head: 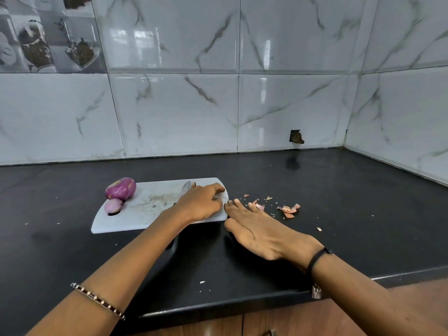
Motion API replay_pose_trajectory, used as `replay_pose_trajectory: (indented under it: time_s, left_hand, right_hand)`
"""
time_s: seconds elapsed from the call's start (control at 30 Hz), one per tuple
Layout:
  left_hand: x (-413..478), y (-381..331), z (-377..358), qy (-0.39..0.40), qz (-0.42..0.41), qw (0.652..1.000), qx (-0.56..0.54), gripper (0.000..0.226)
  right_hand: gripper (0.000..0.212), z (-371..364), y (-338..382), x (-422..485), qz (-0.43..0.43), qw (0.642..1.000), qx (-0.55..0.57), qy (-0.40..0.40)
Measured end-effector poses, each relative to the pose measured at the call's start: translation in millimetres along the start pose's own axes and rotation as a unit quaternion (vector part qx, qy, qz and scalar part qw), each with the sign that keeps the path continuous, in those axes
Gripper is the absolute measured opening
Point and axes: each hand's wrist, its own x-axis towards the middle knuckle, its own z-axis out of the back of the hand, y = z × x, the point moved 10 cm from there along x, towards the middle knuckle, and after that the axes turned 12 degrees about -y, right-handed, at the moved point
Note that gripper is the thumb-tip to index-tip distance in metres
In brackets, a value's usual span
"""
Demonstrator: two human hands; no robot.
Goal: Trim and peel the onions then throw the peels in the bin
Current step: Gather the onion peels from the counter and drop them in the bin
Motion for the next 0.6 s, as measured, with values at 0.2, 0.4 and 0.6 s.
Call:
replay_pose_trajectory:
  time_s: [0.2, 0.4, 0.6]
  left_hand:
    - [-4, -4, 15, 0.003, 0.021, 0.997, -0.073, 0.051]
    - [2, -1, 23, -0.005, 0.052, 0.998, -0.046, 0.046]
    - [15, 7, 25, -0.025, 0.08, 0.996, -0.019, 0.046]
  right_hand:
    - [0.073, 1, -14, 26, -0.04, 0.999, -0.018, 0.0]
    - [0.067, -5, -26, 59, -0.074, 0.995, -0.067, -0.022]
    - [0.059, -3, -39, 95, -0.084, 0.995, -0.05, -0.023]
